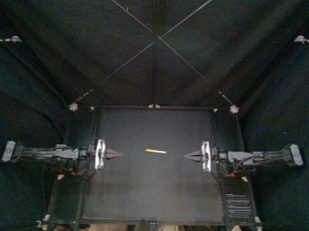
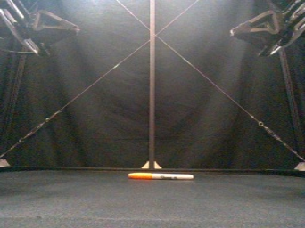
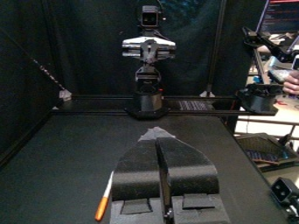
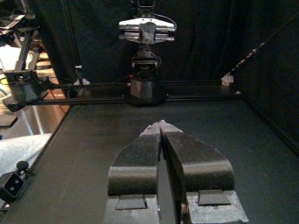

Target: Uncap the pen

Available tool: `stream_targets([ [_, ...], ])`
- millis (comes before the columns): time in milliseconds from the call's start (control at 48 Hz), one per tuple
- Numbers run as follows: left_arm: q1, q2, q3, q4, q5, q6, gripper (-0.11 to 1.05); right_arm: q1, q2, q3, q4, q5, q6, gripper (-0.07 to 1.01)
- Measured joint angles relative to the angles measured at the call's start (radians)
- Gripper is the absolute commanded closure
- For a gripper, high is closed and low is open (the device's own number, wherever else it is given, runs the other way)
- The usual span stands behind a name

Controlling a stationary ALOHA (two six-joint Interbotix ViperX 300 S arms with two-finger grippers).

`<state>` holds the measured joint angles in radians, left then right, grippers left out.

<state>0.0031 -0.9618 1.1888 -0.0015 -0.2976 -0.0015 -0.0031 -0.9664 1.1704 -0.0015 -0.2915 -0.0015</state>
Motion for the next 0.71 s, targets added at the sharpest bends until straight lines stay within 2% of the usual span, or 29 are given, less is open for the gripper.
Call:
stream_targets([
  [62,0.003,0.012,0.000,-0.003,-0.014,-0.0015,0.96,-0.006,0.009,-0.002,0.000,0.000,0.005,0.98],
  [146,0.018,0.049,0.000,-0.005,-0.038,0.0015,0.95,-0.029,0.064,-0.002,0.003,0.000,0.006,0.96],
  [229,0.037,0.092,-0.002,-0.005,-0.057,0.0015,0.95,-0.060,0.149,-0.015,0.008,0.000,0.011,0.95],
  [375,0.078,0.176,-0.014,-0.008,-0.077,0.0000,0.94,-0.112,0.330,-0.071,0.044,0.000,0.015,0.94],
  [458,0.094,0.221,-0.026,-0.014,-0.080,0.0000,0.94,-0.132,0.423,-0.110,0.063,0.006,0.014,0.94],
  [604,0.100,0.293,-0.040,-0.025,-0.081,0.0000,0.94,-0.172,0.597,-0.199,0.072,0.048,0.014,0.88],
  [708,0.103,0.324,-0.040,-0.041,-0.081,0.0000,0.93,-0.195,0.703,-0.253,0.072,0.083,0.011,0.74],
])
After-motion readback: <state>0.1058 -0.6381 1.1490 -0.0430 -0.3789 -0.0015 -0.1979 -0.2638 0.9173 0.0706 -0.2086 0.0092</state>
